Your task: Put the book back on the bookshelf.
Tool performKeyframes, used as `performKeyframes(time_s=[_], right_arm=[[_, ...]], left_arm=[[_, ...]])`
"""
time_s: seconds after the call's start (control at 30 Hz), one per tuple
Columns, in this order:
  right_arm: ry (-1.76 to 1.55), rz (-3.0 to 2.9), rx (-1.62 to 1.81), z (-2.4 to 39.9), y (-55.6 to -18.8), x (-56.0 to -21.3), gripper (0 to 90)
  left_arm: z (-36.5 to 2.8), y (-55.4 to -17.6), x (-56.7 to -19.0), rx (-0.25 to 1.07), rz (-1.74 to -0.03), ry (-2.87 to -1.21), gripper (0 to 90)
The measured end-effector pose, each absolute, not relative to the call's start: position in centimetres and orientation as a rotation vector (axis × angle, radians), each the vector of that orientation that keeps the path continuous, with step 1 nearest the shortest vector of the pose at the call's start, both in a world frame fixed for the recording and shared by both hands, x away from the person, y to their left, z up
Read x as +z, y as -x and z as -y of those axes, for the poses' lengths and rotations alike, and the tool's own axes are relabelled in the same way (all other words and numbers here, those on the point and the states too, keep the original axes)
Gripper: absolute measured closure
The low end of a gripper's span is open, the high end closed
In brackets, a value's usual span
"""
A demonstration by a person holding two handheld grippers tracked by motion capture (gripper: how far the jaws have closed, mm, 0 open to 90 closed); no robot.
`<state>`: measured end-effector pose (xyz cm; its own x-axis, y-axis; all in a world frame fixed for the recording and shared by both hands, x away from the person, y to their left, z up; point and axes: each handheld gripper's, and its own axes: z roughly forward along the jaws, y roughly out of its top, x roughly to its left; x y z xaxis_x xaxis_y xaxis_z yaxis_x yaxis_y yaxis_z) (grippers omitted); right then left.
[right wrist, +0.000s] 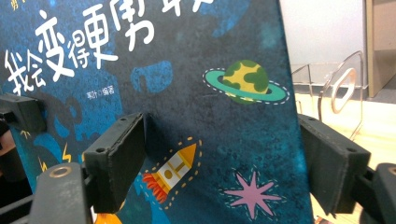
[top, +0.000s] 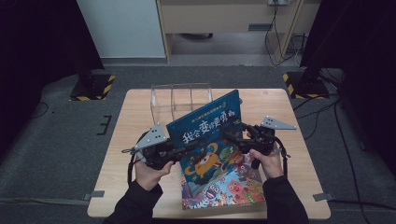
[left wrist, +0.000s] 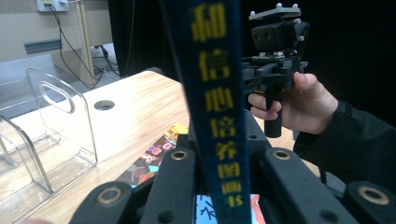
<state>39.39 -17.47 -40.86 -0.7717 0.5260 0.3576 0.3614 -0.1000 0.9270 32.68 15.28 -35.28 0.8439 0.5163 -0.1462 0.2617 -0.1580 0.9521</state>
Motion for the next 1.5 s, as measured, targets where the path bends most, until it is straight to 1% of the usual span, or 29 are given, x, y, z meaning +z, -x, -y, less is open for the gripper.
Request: performKeyframes(time_s=[0.4, 0.57, 0.7, 0.8, 1.0, 1.33, 1.5], right_arm=[[-0.987, -2.010, 1.992, 17.97, -39.10, -40.92, 27.2], [-0.989, -2.008, 1.984, 18.07, -39.03, -40.95, 28.3], [-0.987, -2.009, 1.982, 18.12, -38.99, -40.96, 29.1], [-0.982, -2.015, 1.981, 18.10, -38.96, -41.03, 29.2], [-0.980, -2.012, 1.989, 18.15, -38.89, -41.15, 29.2], [-0.981, -2.005, 1.986, 18.13, -38.82, -41.16, 29.3], [-0.977, -1.999, 1.984, 18.06, -38.85, -41.22, 29.3]], left_arm=[[-15.28, -33.00, -35.35, 0.226, -0.611, -1.750, 78.6], [-15.24, -33.05, -35.41, 0.239, -0.617, -1.752, 77.2], [-15.27, -33.10, -35.39, 0.221, -0.640, -1.752, 77.1], [-15.18, -33.03, -35.45, 0.242, -0.627, -1.763, 75.8], [-15.35, -33.18, -35.71, 0.177, -0.646, -1.729, 79.0], [-15.27, -33.24, -35.50, 0.158, -0.684, -1.733, 79.4], [-15.21, -33.19, -35.50, 0.168, -0.694, -1.732, 78.7]])
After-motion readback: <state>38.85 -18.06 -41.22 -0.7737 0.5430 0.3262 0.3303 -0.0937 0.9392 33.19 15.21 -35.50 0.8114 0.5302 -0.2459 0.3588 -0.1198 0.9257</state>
